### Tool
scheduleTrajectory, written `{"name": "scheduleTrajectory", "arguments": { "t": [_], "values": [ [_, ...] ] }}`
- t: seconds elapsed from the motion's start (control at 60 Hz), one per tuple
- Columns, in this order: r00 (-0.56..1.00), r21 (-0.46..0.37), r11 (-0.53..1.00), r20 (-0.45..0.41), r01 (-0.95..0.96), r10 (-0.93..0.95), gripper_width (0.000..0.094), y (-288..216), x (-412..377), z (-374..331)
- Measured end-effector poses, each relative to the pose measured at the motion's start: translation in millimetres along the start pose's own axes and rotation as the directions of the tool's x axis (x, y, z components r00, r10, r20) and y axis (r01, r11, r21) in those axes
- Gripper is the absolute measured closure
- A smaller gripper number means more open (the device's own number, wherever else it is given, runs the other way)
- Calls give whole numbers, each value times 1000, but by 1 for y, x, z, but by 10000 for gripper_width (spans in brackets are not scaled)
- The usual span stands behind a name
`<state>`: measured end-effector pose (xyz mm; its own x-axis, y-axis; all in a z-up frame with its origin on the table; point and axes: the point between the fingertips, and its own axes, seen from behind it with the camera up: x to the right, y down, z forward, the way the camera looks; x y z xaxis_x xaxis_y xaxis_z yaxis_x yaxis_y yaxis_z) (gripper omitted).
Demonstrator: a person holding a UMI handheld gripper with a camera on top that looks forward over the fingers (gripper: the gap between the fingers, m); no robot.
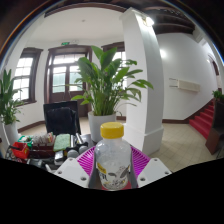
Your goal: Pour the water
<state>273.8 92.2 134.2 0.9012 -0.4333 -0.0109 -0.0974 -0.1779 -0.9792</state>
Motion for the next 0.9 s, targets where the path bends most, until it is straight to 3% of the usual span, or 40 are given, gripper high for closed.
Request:
{"name": "scheduleTrajectory", "arguments": {
  "t": [0.167, 0.25, 0.417, 0.617, 0.9],
  "values": [
    [999, -12, 999, 14, -34, 34, 430, 40, 4, 11],
    [998, 55, 997, 29, -62, 60, 442, 35, 4, 13],
    [998, 55, 997, 50, -47, 44, 361, 35, 1, 13],
    [997, -22, 999, 60, -50, 51, 122, 54, 4, 7],
    [995, -76, 997, 99, 13, -6, 92, 73, 1, -93]
  ]
}}
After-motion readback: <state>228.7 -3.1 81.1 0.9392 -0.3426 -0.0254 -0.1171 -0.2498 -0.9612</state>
